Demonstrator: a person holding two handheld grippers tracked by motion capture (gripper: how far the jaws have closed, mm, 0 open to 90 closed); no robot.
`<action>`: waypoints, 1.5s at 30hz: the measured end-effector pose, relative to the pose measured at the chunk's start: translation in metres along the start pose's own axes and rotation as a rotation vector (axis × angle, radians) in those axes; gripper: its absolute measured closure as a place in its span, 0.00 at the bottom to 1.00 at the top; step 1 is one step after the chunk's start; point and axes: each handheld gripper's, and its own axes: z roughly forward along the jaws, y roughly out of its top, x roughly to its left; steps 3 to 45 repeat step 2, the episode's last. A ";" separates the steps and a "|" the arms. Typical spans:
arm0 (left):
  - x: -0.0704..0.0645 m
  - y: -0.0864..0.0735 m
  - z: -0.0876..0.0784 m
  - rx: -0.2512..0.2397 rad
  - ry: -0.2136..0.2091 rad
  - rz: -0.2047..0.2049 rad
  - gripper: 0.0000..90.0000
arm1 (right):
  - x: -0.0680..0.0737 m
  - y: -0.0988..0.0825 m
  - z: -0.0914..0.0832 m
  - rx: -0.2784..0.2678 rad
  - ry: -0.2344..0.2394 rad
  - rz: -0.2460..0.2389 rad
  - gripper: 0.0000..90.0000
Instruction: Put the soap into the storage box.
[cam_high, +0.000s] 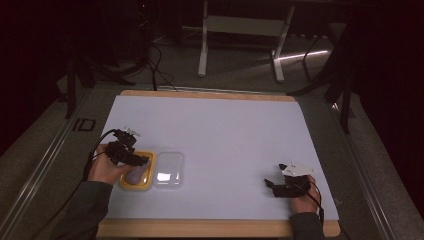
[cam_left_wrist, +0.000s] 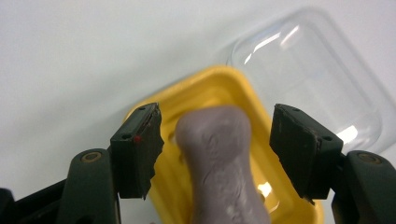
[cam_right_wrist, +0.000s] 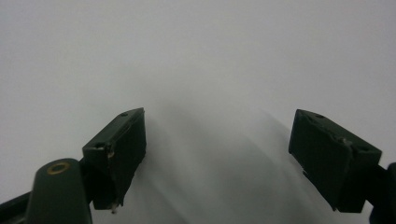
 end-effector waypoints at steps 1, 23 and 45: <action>-0.001 0.000 -0.001 -0.024 -0.007 -0.007 0.38 | 0.000 0.000 0.001 0.005 0.003 0.003 0.21; -0.001 -0.001 -0.001 -0.053 -0.011 -0.010 0.38 | 0.000 0.000 0.001 0.011 0.005 0.003 0.21; -0.001 -0.001 -0.001 -0.053 -0.011 -0.010 0.38 | 0.000 0.000 0.001 0.011 0.005 0.003 0.21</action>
